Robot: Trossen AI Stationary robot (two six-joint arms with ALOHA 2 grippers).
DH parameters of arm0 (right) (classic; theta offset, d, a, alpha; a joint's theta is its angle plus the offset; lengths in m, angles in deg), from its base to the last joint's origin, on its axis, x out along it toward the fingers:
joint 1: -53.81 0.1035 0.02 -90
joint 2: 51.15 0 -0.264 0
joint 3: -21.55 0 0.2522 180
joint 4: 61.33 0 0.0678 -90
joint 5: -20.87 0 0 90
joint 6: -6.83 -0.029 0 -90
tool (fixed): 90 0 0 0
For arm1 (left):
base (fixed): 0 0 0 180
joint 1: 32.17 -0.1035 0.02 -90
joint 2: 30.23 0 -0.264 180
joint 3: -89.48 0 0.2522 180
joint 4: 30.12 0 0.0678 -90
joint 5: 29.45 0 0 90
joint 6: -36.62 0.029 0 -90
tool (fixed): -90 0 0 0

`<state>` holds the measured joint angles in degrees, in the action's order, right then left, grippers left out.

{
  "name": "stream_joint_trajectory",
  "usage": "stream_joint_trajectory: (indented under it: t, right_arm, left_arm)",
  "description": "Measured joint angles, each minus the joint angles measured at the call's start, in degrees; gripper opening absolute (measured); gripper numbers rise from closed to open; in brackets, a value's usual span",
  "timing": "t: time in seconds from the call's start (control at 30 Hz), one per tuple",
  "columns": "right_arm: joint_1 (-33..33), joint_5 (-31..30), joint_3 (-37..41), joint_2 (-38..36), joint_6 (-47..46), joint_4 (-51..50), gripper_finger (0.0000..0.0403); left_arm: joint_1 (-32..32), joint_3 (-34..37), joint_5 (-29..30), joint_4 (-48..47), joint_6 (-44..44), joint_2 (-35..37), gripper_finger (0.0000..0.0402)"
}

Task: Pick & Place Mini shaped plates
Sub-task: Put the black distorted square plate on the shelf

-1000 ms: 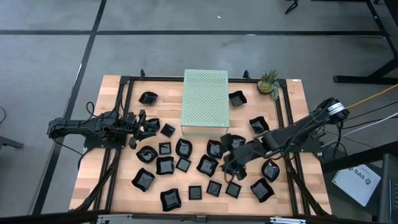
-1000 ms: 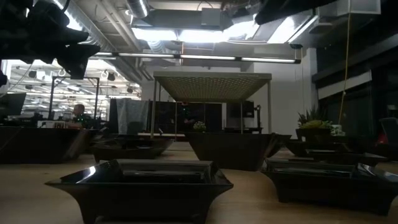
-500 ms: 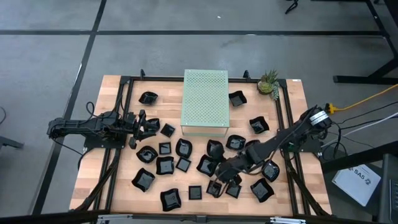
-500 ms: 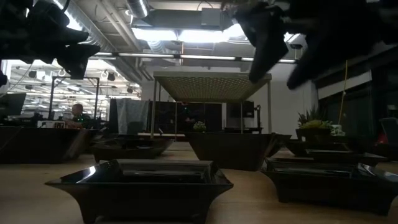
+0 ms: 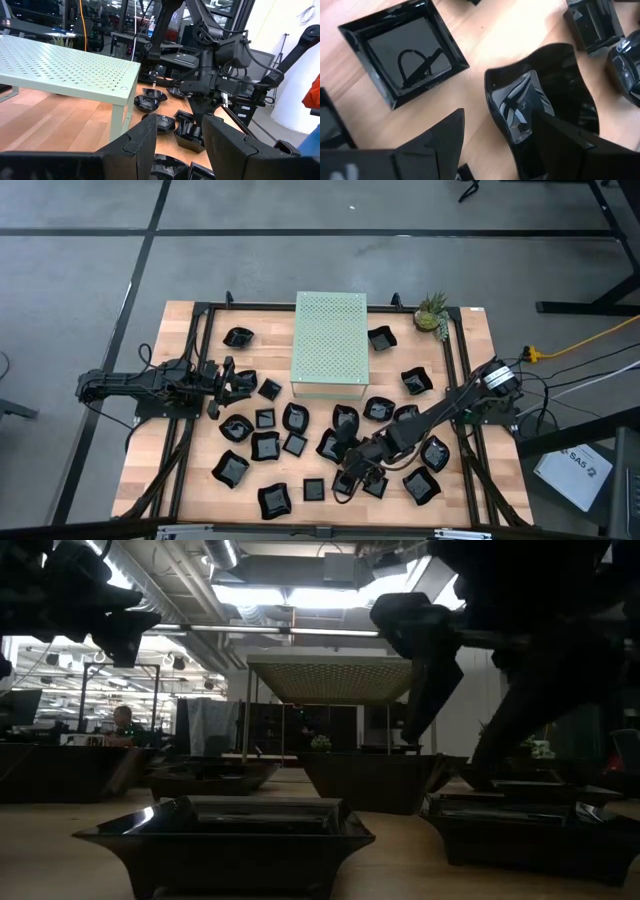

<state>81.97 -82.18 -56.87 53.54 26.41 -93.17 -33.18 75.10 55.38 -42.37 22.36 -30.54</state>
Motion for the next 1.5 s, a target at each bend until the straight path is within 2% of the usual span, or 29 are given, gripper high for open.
stream_joint_trajectory:
  t: [0.2,0.7,0.93,1.3,1.5]
  right_arm:
    - [0.0,-0.7,0.0,1.2,0.0,0.0,0.0195]
    - [-0.2,-1.1,0.0,2.2,-0.7,0.6,0.0009]
    - [-0.2,-0.9,0.1,1.4,-0.9,0.1,0.001]
    - [-0.2,1.1,-0.1,-5.3,-1.7,0.6,0.0005]
    - [-0.2,1.3,-5.6,-6.9,-4.1,-0.5,0.0005]
  left_arm:
    - [0.0,0.0,0.0,0.0,0.0,0.0,0.0152]
    - [0.0,0.0,0.0,0.0,0.0,0.0,0.0152]
    - [0.0,0.0,0.0,0.0,0.0,0.0,0.0152]
    - [0.0,0.0,0.0,0.0,0.0,0.0,0.0152]
    - [0.0,0.0,0.0,0.0,0.0,0.0,0.0152]
